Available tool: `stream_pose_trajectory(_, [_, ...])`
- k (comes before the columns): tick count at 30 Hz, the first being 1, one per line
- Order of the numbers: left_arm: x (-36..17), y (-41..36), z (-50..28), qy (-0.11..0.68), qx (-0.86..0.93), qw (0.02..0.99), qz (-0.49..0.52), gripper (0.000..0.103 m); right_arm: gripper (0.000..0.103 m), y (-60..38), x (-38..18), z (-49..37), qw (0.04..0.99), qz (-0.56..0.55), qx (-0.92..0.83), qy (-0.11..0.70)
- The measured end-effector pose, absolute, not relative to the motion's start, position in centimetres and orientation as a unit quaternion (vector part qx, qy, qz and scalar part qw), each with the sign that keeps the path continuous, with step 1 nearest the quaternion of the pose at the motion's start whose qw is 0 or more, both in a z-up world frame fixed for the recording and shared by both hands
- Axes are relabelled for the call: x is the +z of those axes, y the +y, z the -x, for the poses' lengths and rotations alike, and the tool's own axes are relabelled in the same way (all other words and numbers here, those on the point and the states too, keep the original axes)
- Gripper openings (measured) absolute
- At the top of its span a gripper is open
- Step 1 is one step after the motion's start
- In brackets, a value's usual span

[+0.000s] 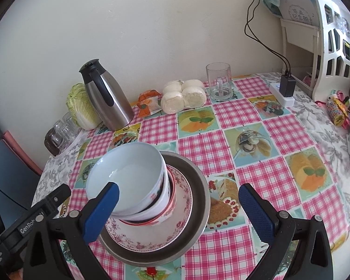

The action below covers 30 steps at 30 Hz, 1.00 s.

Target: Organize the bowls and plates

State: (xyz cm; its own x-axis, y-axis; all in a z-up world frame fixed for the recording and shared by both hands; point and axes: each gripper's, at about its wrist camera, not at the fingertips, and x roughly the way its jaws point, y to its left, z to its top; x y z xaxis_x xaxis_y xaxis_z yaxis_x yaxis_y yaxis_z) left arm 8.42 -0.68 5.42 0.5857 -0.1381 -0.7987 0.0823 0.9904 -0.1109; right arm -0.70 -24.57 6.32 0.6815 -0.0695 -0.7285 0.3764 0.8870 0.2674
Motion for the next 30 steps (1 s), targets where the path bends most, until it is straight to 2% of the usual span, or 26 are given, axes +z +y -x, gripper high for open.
stream_pose_trajectory(10, [3.7, -0.2, -6.2, 0.46, -0.086, 0.882, 0.049, 0.101, 0.103, -24.2, 4.9, 3.0, 0.891, -0.192, -0.124, 0.392])
stream_pose_trajectory(18, [1.6, 0.4, -5.2, 0.477, -0.092, 0.872, 0.064, 0.101, 0.103, -24.0, 1.5, 4.3, 0.874, -0.188, -0.127, 0.429])
stream_pose_trajectory(30, [-1.5, -0.3, -3.9, 0.507, -0.085, 0.858, 0.02, 0.101, 0.103, -25.3, -2.2, 5.5, 0.85, -0.214, -0.146, 0.459])
